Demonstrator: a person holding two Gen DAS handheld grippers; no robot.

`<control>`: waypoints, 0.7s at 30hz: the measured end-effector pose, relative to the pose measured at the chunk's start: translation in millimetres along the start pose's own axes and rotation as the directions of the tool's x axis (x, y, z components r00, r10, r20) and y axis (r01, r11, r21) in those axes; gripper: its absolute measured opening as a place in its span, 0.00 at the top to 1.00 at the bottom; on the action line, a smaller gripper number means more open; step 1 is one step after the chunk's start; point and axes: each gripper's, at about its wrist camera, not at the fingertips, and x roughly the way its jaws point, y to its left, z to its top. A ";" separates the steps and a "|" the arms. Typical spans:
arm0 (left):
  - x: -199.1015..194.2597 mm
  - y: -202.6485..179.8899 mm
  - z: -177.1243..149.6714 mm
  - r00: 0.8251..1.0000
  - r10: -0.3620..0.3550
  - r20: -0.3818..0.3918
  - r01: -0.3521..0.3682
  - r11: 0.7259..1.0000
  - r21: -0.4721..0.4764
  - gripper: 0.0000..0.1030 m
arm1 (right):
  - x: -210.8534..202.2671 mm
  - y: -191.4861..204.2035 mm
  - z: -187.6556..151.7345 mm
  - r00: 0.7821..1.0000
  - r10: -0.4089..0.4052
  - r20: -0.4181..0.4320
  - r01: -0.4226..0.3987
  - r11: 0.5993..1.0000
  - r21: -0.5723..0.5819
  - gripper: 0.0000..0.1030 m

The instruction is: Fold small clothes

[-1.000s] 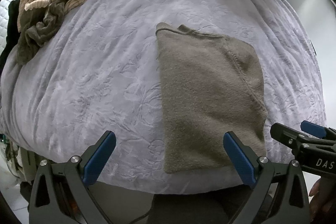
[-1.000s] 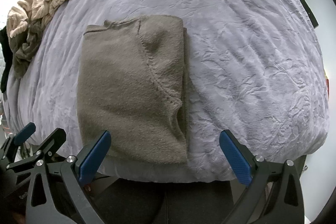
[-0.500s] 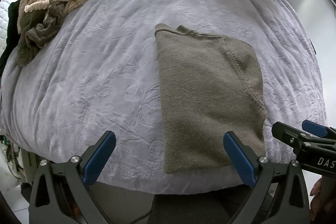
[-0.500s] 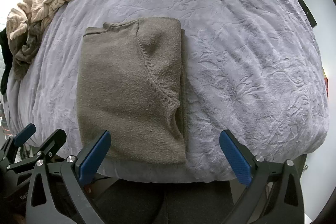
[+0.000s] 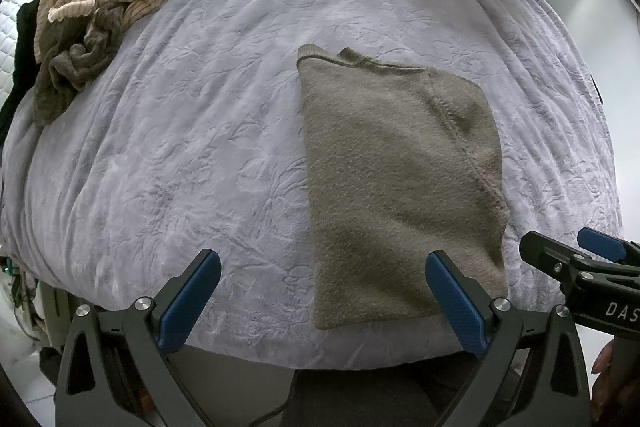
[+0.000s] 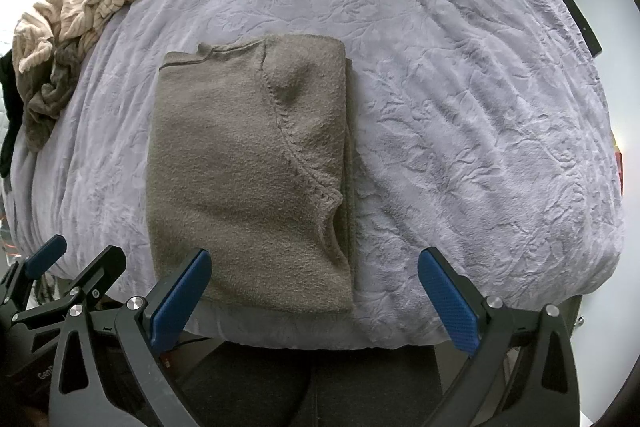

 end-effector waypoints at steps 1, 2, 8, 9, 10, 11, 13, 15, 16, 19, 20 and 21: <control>0.0 -0.1 0.0 1.000 0.000 0.000 0.000 1.000 0.000 0.01 | 0.0 0.0 -0.1 1.000 0.000 0.000 0.000 1.000 0.001 0.00; 0.0 -0.2 -0.2 1.000 0.001 -0.001 -0.001 1.000 -0.001 0.01 | 0.0 0.2 -0.4 1.000 0.001 0.001 -0.001 1.000 0.001 0.00; 0.1 -0.4 0.0 1.000 0.002 0.000 -0.002 1.000 -0.001 0.01 | -0.6 0.6 0.3 1.000 -0.001 0.002 0.001 1.000 -0.001 0.00; 0.1 -0.4 0.2 1.000 0.002 -0.001 -0.002 1.000 0.000 0.01 | -0.7 0.3 1.2 1.000 -0.001 0.002 0.001 1.000 -0.003 0.00; 0.3 -0.3 0.0 1.000 0.001 -0.001 -0.001 1.000 0.000 0.01 | -0.7 0.5 1.0 1.000 -0.002 0.002 0.002 1.000 -0.003 0.00; 0.3 0.8 -0.1 1.000 0.000 -0.001 0.000 1.000 0.002 0.01 | -0.7 0.8 0.6 1.000 -0.002 0.002 0.002 1.000 -0.002 0.00; 0.0 0.8 -0.1 1.000 -0.001 -0.001 0.001 1.000 0.001 0.01 | -0.7 1.2 -0.2 1.000 -0.002 0.002 0.002 1.000 -0.001 0.00; -0.1 0.9 -0.4 1.000 -0.001 0.000 0.001 1.000 -0.001 0.01 | -1.4 0.7 1.5 1.000 -0.003 0.003 0.003 1.000 -0.005 0.00; -0.1 1.2 -0.3 1.000 -0.001 0.001 0.001 1.000 -0.001 0.01 | -1.3 0.9 1.2 1.000 -0.003 0.003 0.003 1.000 -0.005 0.00; -0.1 1.3 0.0 1.000 0.001 0.000 -0.001 1.000 0.002 0.01 | -1.7 0.8 2.3 1.000 -0.005 0.005 0.005 1.000 -0.008 0.00; -0.1 1.2 0.0 1.000 0.003 0.000 -0.003 1.000 0.003 0.01 | -1.5 1.5 1.7 1.000 -0.006 0.006 0.006 1.000 -0.009 0.00; 0.0 1.1 -0.1 1.000 0.002 0.001 -0.002 1.000 0.002 0.01 | -1.4 1.6 1.8 1.000 -0.007 0.006 0.007 1.000 -0.009 0.00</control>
